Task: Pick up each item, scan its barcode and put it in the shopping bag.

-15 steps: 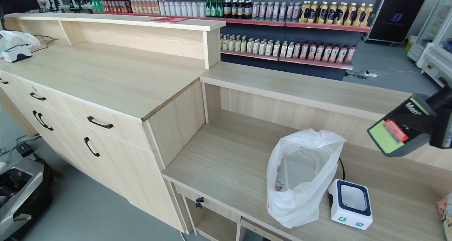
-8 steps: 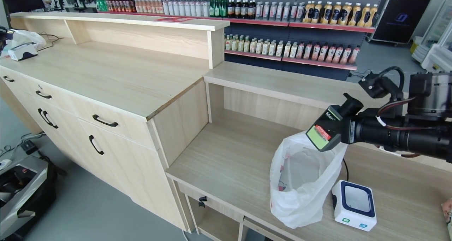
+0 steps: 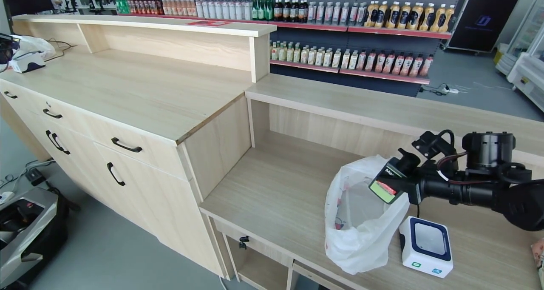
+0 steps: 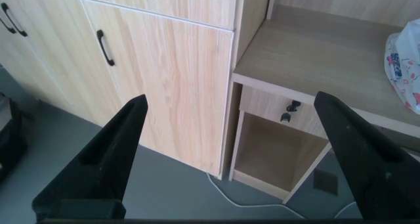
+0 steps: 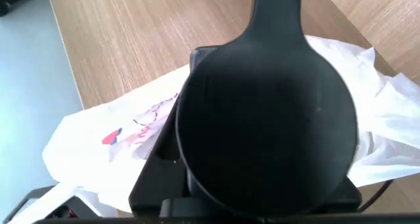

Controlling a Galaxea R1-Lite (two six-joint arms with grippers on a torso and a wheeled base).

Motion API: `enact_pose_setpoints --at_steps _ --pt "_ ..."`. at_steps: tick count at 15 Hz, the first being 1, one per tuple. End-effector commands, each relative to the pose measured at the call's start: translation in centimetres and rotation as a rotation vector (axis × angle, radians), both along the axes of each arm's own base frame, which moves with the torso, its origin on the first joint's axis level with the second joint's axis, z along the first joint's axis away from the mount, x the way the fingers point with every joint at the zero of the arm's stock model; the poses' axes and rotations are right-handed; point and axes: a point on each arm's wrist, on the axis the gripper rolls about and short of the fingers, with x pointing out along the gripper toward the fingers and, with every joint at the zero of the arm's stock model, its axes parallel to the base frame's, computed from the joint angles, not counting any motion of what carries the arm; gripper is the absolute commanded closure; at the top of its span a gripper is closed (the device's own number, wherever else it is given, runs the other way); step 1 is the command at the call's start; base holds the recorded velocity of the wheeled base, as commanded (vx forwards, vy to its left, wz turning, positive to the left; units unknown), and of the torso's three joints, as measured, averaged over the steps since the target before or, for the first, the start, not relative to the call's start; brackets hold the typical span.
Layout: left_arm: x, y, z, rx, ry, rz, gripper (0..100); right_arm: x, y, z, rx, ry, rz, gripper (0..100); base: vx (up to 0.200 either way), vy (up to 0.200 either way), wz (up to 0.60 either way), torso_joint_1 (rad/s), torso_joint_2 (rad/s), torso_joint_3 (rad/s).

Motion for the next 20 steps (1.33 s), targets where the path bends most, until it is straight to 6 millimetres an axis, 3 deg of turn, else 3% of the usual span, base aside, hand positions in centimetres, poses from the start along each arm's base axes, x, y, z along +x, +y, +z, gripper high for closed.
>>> enact_pose_setpoints --at_steps 1,6,13,20 --pt "0.0 0.0 0.0 0.000 0.001 0.001 0 1.8 -1.0 -2.5 -0.023 0.012 0.015 100 0.000 0.000 0.00 0.000 0.00 0.000" --pt "0.0 0.0 0.0 0.000 0.001 -0.001 0 5.1 -1.3 -3.3 -0.039 -0.075 0.025 100 0.000 0.000 0.00 0.000 0.00 0.000" --pt "0.0 0.0 0.0 0.000 0.001 -0.001 0 8.9 -3.9 -5.4 -0.079 -0.129 -0.025 100 0.000 0.000 0.00 0.000 0.00 0.000" --pt "0.0 0.0 0.0 0.000 0.001 -0.001 0 10.5 -4.6 -7.4 -0.075 -0.100 -0.036 100 0.000 0.000 0.00 0.000 0.00 0.000"
